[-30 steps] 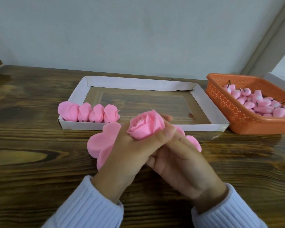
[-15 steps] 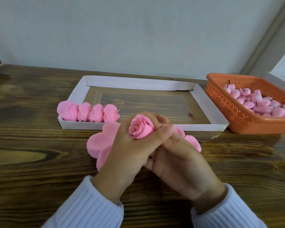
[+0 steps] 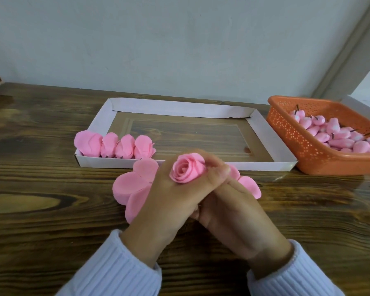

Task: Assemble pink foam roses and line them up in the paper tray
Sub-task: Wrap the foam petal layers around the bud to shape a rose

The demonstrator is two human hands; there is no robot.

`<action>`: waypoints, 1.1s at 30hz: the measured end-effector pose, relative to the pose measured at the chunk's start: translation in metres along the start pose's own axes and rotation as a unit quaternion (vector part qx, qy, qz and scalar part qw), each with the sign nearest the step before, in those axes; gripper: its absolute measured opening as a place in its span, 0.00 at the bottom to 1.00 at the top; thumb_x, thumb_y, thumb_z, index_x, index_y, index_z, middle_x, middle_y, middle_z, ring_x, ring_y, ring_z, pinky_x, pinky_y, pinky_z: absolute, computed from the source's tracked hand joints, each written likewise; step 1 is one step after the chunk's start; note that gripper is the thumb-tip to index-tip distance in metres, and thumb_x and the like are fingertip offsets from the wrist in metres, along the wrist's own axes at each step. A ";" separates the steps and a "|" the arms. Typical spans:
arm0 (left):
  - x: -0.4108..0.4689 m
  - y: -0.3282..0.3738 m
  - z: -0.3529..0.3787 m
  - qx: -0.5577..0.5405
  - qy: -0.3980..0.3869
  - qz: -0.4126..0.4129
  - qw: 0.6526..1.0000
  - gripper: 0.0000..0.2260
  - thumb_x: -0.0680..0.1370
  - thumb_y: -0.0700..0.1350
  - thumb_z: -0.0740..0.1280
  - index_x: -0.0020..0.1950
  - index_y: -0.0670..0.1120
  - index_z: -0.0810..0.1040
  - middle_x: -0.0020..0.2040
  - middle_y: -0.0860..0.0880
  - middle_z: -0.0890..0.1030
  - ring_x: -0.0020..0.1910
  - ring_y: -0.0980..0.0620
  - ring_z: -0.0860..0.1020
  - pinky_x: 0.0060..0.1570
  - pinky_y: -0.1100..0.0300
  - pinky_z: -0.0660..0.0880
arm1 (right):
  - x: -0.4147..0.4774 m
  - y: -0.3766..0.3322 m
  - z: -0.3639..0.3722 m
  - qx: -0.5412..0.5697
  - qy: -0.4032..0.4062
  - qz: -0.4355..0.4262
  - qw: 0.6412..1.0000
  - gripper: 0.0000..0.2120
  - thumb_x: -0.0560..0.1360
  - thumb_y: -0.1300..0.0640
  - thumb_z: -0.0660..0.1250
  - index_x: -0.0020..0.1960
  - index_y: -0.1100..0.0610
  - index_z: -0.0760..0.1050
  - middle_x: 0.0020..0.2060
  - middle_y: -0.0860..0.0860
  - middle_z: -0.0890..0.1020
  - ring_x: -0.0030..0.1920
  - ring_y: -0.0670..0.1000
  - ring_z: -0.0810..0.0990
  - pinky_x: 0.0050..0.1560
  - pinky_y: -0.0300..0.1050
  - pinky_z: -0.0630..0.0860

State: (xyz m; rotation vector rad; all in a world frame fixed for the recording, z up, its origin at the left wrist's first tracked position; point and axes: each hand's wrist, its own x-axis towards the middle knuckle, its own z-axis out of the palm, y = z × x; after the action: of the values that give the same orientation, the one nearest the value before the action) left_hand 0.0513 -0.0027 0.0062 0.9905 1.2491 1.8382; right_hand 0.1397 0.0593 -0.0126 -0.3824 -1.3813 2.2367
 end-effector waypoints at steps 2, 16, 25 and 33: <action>0.000 0.001 0.000 -0.011 -0.018 -0.022 1.000 0.03 0.65 0.50 0.75 0.38 0.56 0.85 0.43 0.55 0.86 0.28 0.63 0.79 0.22 0.70 0.68 | 0.000 0.002 -0.001 -0.007 0.011 -0.002 1.000 0.18 0.79 0.54 0.59 0.56 0.70 0.72 0.53 0.63 0.70 0.52 0.61 0.66 0.48 0.53 0.66; -0.001 0.003 0.001 -0.056 0.028 -0.055 0.996 0.10 0.59 0.58 0.72 0.35 0.54 0.83 0.36 0.52 0.83 0.33 0.56 0.82 0.20 0.68 0.67 | -0.002 0.002 0.002 0.012 -0.038 -0.037 0.999 0.17 0.74 0.56 0.63 0.63 0.55 0.77 0.49 0.60 0.75 0.46 0.56 0.74 0.43 0.45 0.74; -0.001 0.005 0.004 -0.054 0.041 -0.081 0.994 0.06 0.66 0.52 0.70 0.36 0.51 0.84 0.32 0.50 0.82 0.20 0.58 0.72 0.19 0.68 0.62 | -0.003 0.003 0.002 -0.013 -0.021 -0.044 0.999 0.13 0.77 0.56 0.57 0.45 0.53 0.81 0.33 0.50 0.78 0.33 0.46 0.75 0.35 0.38 0.73; -0.004 0.005 0.006 -0.061 0.003 -0.072 0.996 0.07 0.68 0.49 0.70 0.41 0.48 0.84 0.33 0.54 0.82 0.20 0.61 0.75 0.18 0.70 0.65 | -0.004 0.001 0.000 -0.043 -0.009 -0.040 0.998 0.14 0.77 0.53 0.59 0.50 0.60 0.79 0.35 0.55 0.78 0.33 0.48 0.75 0.35 0.40 0.72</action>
State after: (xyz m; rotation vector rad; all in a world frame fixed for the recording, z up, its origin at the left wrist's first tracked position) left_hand 0.0574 -0.0052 0.0119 0.8085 1.1652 1.7833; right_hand 0.1425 0.0567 -0.0140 -0.3306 -1.4800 2.1261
